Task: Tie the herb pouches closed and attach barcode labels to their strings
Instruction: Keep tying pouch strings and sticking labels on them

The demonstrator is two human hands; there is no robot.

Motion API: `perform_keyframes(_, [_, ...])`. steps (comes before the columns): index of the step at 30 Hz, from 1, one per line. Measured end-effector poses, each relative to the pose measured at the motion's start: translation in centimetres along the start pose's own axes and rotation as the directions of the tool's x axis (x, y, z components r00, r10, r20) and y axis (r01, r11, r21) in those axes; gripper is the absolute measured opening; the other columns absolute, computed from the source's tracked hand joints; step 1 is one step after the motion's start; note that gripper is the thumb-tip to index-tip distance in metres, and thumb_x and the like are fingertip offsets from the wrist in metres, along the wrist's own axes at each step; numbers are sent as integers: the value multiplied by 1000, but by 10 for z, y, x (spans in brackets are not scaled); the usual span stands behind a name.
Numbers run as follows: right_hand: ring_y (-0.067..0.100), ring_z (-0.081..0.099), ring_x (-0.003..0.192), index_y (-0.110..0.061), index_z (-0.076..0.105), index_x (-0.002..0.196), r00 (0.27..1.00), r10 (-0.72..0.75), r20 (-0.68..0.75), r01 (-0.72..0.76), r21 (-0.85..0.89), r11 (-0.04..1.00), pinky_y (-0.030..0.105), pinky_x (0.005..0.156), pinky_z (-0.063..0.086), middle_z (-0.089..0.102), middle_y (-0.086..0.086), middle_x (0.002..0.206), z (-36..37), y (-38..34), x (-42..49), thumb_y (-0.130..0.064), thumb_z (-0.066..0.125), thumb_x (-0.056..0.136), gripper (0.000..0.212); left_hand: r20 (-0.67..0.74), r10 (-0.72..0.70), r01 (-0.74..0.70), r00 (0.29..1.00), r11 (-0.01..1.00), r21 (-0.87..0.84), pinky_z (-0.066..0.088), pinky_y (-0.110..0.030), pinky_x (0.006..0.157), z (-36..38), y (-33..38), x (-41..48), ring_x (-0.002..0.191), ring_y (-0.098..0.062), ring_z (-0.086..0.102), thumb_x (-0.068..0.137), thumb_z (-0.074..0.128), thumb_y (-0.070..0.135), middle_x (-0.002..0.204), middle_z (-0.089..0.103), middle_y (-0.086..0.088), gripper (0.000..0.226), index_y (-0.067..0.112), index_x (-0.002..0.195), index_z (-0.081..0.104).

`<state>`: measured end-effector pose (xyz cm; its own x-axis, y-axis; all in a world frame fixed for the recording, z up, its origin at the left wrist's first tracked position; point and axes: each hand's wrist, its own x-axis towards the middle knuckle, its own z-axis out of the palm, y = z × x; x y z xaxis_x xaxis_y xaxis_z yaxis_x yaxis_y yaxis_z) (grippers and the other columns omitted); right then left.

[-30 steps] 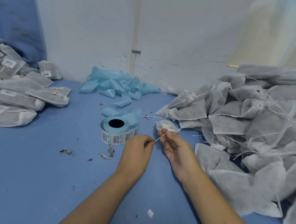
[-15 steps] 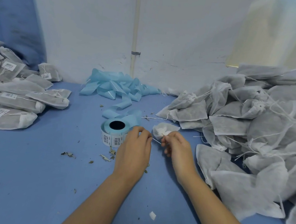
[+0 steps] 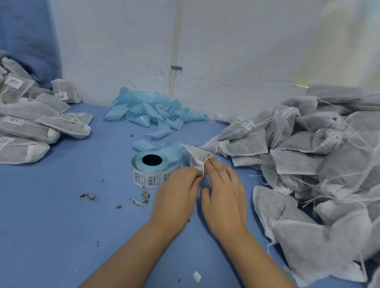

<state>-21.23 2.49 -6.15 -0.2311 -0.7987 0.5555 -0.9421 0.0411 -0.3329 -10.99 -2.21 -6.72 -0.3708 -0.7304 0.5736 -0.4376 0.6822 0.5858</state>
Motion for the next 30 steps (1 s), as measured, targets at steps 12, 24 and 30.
perform_keyframes(12, [20,56,99,-18,69,116,976,141,-166,-84,311,947,23,83,40,70,-3,106,2,5,0,-13,60,92,26,130,-47,83,990,955,-285,41,-15,71,4,-6,2,78,-3,53,99,45,16,86,61,6,14,16,97,60])
perform_keyframes(24, [3,65,92,-38,72,74,935,352,31,-257,744,617,14,81,46,72,-23,82,-2,7,6,-12,74,80,26,131,-250,282,959,820,-498,45,-15,65,3,-6,5,74,-1,64,102,38,23,87,67,5,18,29,87,47])
perform_keyframes(30, [13,54,87,-24,76,81,979,190,-76,-142,419,897,19,77,41,70,-12,82,4,4,2,-19,72,82,7,45,-178,184,983,959,-214,47,-31,67,3,-8,1,73,-10,62,100,39,33,77,64,7,15,31,87,46])
